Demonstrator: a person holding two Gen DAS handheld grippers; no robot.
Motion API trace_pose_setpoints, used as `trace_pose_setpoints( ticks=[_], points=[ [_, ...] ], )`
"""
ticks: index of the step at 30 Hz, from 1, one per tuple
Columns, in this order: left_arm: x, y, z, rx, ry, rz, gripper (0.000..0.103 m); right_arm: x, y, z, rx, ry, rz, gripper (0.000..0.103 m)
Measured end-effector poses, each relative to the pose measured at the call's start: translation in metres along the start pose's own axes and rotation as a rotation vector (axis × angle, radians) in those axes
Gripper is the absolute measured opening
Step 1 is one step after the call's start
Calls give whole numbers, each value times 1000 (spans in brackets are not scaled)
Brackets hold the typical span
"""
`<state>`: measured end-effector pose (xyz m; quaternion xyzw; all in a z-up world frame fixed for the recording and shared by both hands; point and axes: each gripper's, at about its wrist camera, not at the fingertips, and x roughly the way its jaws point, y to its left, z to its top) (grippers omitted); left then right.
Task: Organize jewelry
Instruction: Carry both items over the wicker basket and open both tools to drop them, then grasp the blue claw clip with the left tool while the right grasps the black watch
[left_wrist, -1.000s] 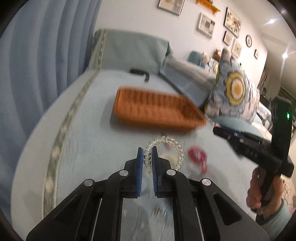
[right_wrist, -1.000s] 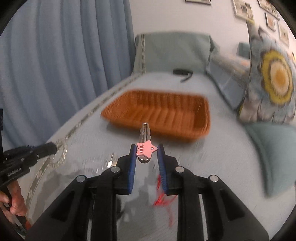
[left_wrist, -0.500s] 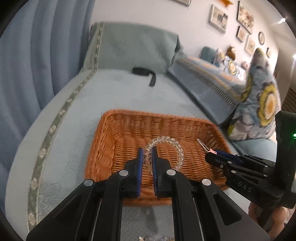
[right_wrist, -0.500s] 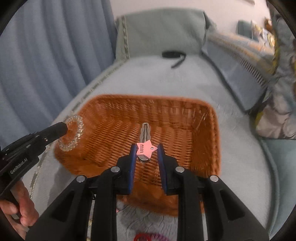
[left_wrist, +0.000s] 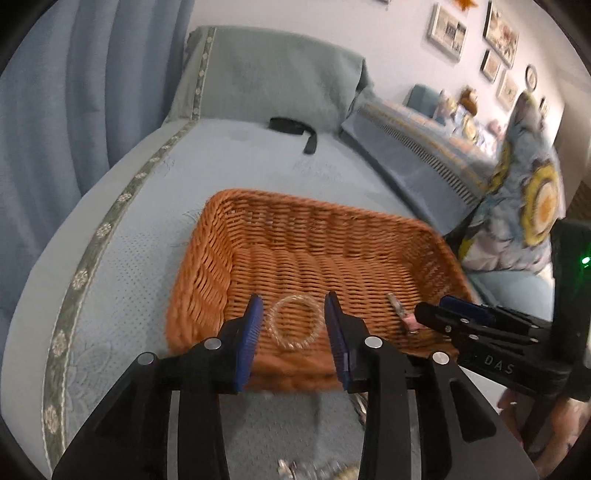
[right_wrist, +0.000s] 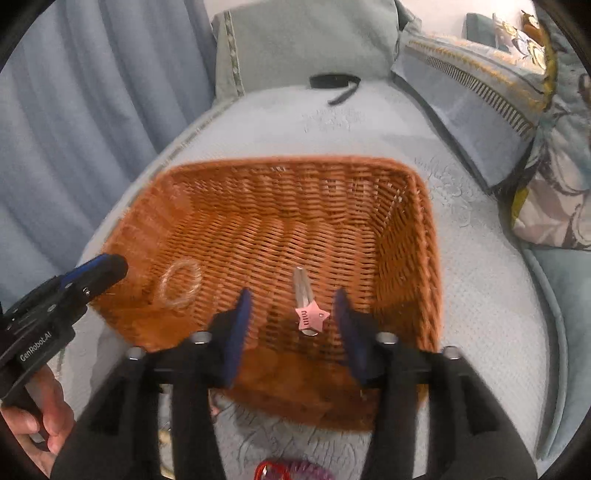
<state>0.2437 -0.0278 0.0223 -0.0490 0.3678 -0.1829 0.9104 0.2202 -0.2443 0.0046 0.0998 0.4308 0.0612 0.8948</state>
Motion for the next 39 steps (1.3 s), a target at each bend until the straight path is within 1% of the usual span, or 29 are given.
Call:
trace_pose_setpoints(
  ticks=[2, 4, 7, 10, 11, 15, 16, 20, 25, 28, 31, 36, 38, 39],
  points=[
    [-25, 0, -4, -10, -36, -28, 42, -21, 0, -8, 0, -28, 28, 48],
    [-57, -2, -11, 1, -78, -50, 42, -42, 1, -18, -12, -59, 42, 48],
    [-96, -5, -28, 9, -114, -67, 43, -78, 8, -39, -41, -121, 54, 48],
    [-125, -7, -47, 6, -132, -77, 43, -111, 13, -64, -44, -173, 81, 48],
    [-138, -8, -58, 4, -140, -79, 43, -120, 15, -73, -42, -187, 84, 48],
    [-162, -6, -90, -12, -140, -55, 43, -139, 25, -110, -54, -215, 100, 48],
    [-165, -5, -97, -17, -135, -55, 43, -139, 31, -121, -62, -206, 110, 48],
    [-163, 7, -139, -60, -82, -53, 43, -128, 47, -148, -77, -164, 137, 48],
    [-140, 27, -175, -124, -12, -69, 42, -103, 58, -172, -112, -105, 138, 47],
    [-131, 35, -179, -139, 7, -84, 42, -93, 61, -178, -127, -77, 124, 47],
    [-122, 43, -184, -168, 53, -137, 42, -85, 63, -181, -118, -50, 135, 47],
    [-110, 37, -188, -162, 105, -185, 42, -73, 71, -184, -131, -8, 112, 43],
    [-106, 31, -190, -138, 120, -179, 42, -68, 74, -185, -132, 6, 98, 37],
    [-104, 27, -191, -124, 125, -167, 42, -65, 75, -184, -129, 14, 94, 36]
  ],
)
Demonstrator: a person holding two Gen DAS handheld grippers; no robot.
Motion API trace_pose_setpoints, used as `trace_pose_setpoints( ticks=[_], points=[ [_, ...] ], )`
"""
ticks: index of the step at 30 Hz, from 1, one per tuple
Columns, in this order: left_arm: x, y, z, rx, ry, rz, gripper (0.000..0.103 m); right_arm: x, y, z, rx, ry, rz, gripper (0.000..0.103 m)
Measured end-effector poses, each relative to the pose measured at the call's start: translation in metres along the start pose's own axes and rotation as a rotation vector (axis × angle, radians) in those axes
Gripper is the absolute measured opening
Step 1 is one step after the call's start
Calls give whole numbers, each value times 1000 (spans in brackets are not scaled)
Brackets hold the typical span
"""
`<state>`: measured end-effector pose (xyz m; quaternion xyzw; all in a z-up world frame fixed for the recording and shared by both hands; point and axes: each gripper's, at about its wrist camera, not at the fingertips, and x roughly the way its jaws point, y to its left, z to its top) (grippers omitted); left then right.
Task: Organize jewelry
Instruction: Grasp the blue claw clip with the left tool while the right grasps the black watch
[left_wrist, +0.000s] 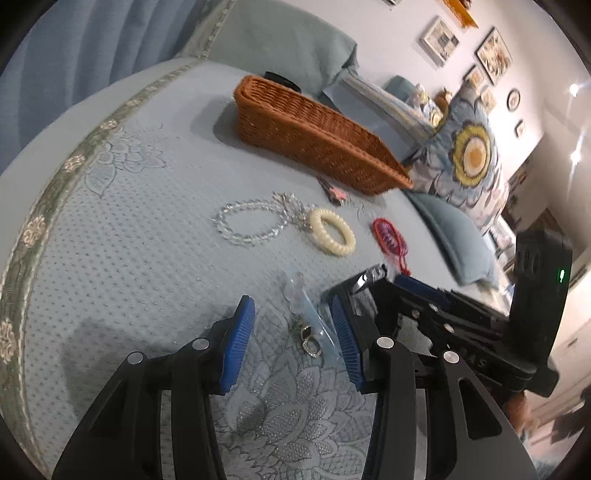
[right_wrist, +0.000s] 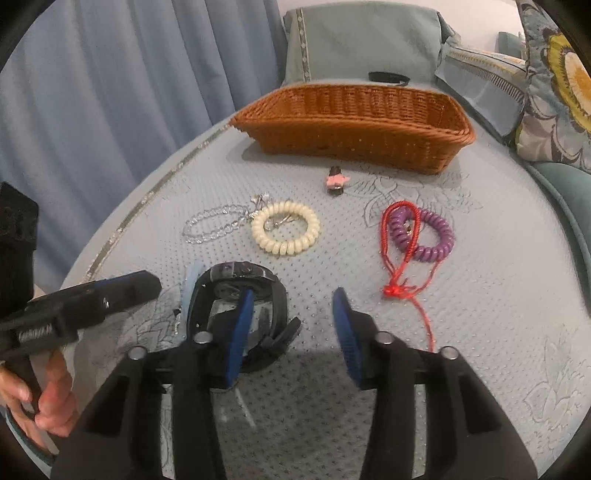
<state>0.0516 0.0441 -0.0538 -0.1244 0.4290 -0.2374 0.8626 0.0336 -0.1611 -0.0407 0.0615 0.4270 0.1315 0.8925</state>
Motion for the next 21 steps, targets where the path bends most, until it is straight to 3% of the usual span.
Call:
trace_pose_setpoints(
  ticks=[5, 8, 12, 17, 21],
  points=[
    [12, -16, -6, 70, 21, 61, 42, 12, 4, 1, 1, 34, -22, 28],
    [17, -25, -8, 113, 16, 116, 42, 10, 6, 0, -9, 33, -33, 16],
    [16, -29, -10, 176, 36, 169, 40, 3, 0, 0, -5, 27, -86, 13],
    [6, -15, -6, 182, 76, 178, 34, -8, -16, -1, 11, 17, -126, 13],
    [-2, -2, -6, 167, 95, 138, 34, -9, -24, -2, 21, 13, -99, 13]
  ],
)
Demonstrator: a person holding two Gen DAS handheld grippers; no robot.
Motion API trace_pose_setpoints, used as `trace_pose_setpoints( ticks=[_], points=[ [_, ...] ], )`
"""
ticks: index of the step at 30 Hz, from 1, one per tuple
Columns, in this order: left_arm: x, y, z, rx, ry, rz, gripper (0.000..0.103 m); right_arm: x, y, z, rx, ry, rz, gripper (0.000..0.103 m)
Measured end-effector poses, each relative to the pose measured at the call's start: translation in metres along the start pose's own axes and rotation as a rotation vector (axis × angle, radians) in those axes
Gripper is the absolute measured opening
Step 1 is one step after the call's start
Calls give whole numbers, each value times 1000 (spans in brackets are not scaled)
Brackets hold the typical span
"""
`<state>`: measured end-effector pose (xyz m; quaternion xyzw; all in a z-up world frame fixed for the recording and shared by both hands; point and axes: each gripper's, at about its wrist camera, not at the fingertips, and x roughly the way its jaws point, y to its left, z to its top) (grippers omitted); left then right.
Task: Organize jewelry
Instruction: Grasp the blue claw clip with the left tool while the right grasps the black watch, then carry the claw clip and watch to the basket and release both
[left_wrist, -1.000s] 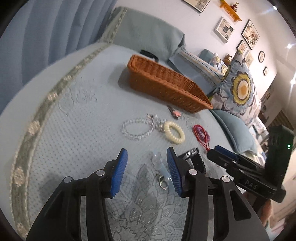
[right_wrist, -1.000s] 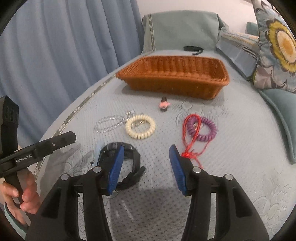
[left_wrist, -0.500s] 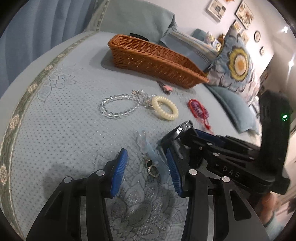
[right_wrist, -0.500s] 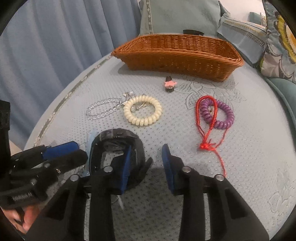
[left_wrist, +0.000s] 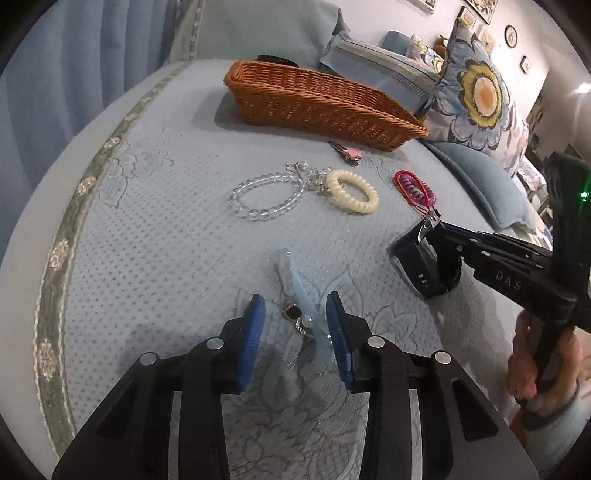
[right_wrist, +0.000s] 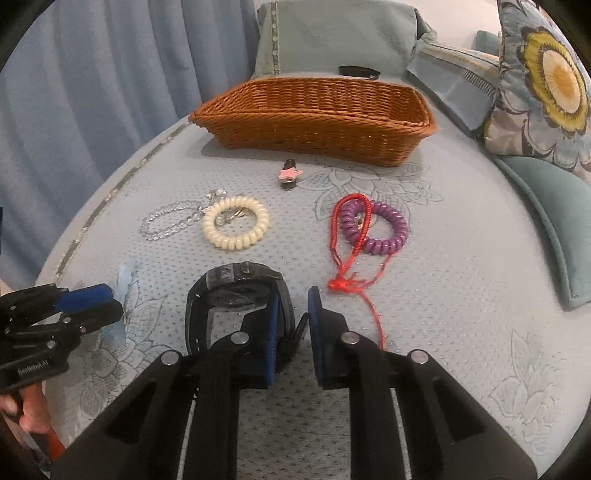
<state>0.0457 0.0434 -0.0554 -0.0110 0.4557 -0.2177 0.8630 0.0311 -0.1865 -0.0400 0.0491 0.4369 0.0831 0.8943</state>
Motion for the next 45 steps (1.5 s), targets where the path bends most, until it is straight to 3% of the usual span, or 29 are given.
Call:
trace_pose_setpoints(
  ticks=[14, 20, 24, 29, 34, 45],
  points=[
    [6, -19, -6, 77, -8, 60, 41, 11, -1, 1, 33, 13, 21, 15],
    [4, -17, -7, 82, 1, 72, 15, 10, 2, 0, -3, -2, 6, 14],
    [3, -17, -8, 96, 6, 70, 11, 6, 5, -2, -20, -25, -4, 11],
    [0, -22, -10, 142, 8, 79, 11, 3, 7, -2, -24, -46, -2, 9],
    [-5, -27, -11, 153, 0, 32, 11, 0, 3, -1, -7, -60, 9, 9],
    [-20, -34, -4, 95, -124, -29, 11, -8, 0, 0, 11, -108, 33, 9]
  ],
)
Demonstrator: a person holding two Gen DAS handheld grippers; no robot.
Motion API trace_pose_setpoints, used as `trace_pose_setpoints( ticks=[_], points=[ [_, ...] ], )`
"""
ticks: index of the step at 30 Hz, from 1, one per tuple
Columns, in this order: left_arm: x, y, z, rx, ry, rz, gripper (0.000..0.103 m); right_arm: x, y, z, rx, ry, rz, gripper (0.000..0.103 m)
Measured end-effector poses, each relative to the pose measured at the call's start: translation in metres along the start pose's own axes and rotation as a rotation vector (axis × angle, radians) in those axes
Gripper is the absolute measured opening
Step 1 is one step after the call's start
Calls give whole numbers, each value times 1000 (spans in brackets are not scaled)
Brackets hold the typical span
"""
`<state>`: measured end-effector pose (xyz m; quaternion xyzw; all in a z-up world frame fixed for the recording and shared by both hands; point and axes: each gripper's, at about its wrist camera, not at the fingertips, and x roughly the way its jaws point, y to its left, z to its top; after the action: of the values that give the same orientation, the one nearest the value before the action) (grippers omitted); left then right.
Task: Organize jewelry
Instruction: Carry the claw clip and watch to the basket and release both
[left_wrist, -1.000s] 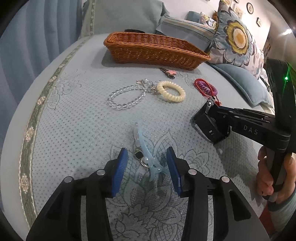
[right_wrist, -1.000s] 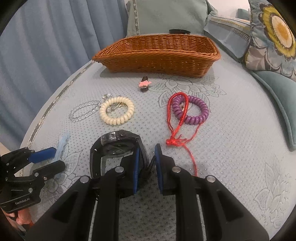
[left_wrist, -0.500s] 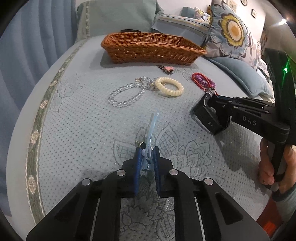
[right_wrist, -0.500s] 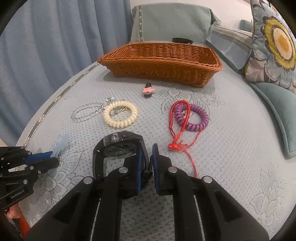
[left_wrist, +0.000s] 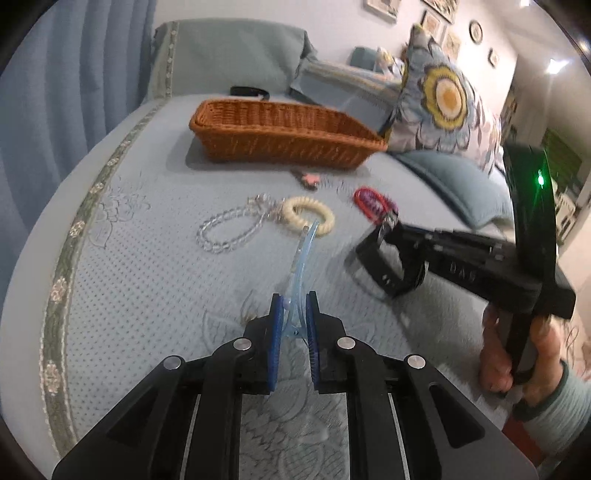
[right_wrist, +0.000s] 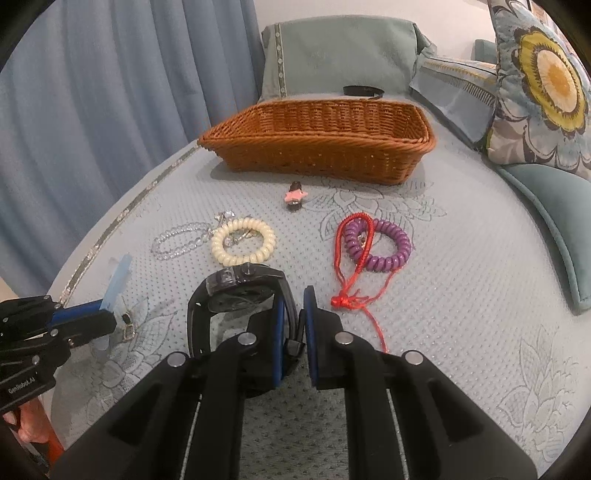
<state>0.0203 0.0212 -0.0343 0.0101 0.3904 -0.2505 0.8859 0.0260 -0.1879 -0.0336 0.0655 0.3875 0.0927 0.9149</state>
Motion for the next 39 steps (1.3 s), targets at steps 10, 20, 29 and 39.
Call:
trace_pose_setpoints(
  ticks=[10, 20, 29, 39],
  points=[
    [0, -8, 4, -61, -99, 3, 11, -14, -6, 3, 35, -68, 28, 8],
    [-19, -14, 58, -64, -209, -24, 11, -51, -14, 47, 60, -203, 30, 8],
    [10, -7, 158, -26, -285, -19, 11, -15, -42, 139, 106, -253, -42, 8],
    [112, 22, 220, -75, -142, -12, 11, 97, -72, 193, 155, -63, -122, 8]
  ],
)
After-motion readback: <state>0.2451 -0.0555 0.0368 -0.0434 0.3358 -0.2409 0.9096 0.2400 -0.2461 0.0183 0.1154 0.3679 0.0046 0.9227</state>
